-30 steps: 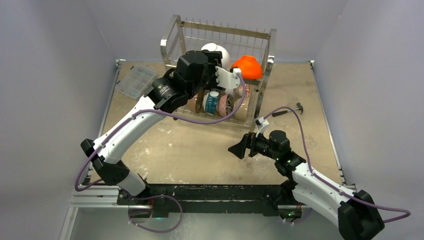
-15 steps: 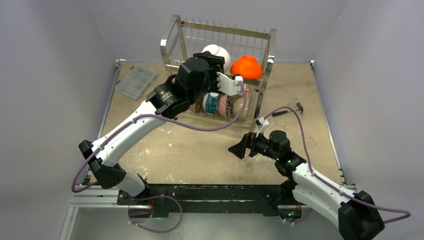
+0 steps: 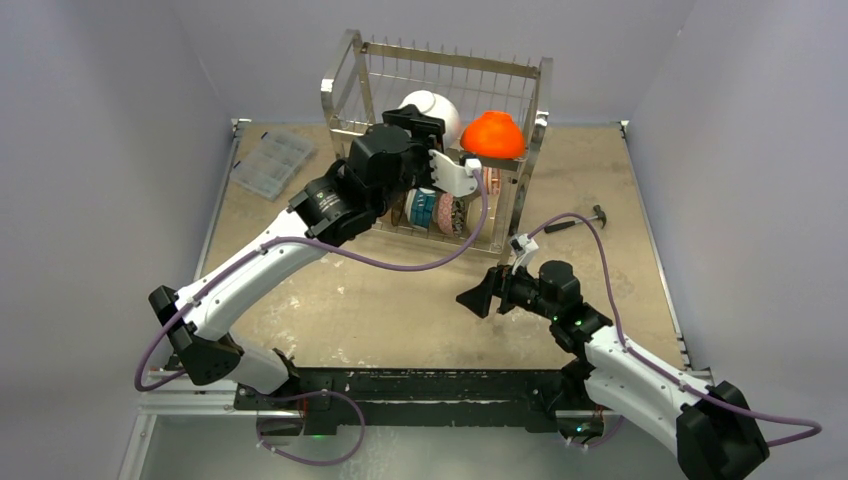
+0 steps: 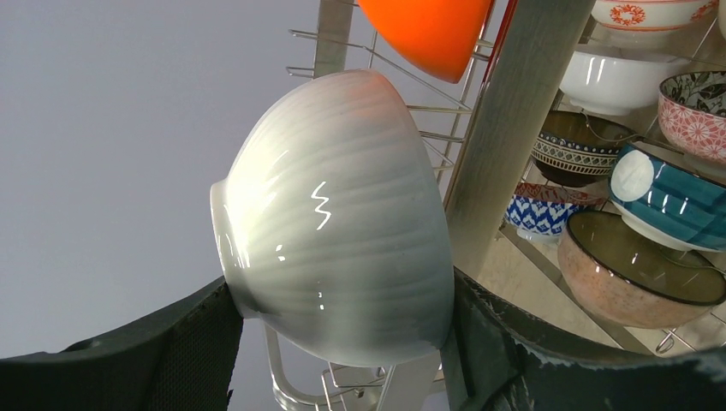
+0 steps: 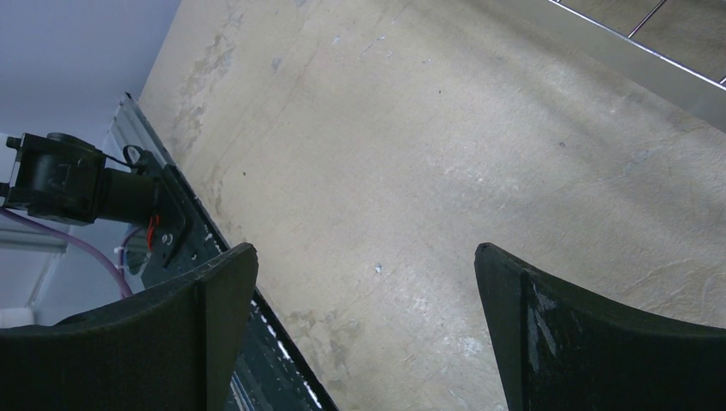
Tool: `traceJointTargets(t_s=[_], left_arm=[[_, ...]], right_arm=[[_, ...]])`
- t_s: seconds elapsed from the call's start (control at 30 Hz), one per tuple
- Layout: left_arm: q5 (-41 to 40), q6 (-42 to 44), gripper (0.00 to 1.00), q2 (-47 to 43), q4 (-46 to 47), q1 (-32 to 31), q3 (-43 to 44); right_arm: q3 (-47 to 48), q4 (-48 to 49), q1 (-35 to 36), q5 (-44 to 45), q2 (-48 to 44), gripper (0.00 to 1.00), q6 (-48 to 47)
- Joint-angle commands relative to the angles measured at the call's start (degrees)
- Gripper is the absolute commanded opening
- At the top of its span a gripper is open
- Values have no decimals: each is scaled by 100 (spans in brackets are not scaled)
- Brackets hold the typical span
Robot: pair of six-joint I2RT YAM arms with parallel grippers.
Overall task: Load the bowls into the dish rack
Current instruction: Turn the bowl upside down on the dish rack.
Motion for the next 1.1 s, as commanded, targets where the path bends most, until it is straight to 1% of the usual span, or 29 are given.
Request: traceJointTargets(t_s=[0.0, 0.17, 0.23, 0.3, 0.4, 0.7, 0.87, 0.97, 1.07], left_arm=[[-29, -8, 67, -243, 368, -37, -103], [20, -34, 74, -248, 388, -41, -134], [35, -34, 84, -250, 405, -34, -139], [87, 12, 90, -247, 421, -39, -172], [112, 6, 94, -253, 446, -35, -187], [185, -80, 95, -388, 529, -43, -311], [421, -285, 96, -620, 693, -43, -484], [621, -516, 97, -810, 760, -41, -674], [736, -806, 99, -1120, 899, -40, -1050]], right_arm=[[155, 129, 13, -85, -77, 99, -77], [147, 106, 17, -85, -103, 99, -78], [142, 94, 15, -85, -132, 99, -77], [130, 100, 15, -77, -141, 99, -78], [129, 89, 16, -85, -154, 99, -76], [137, 56, 17, -57, -187, 99, -72], [183, 63, 10, -76, -133, 99, -88], [220, 22, 11, -72, -157, 99, -100], [256, -41, 18, -51, -195, 99, -110]])
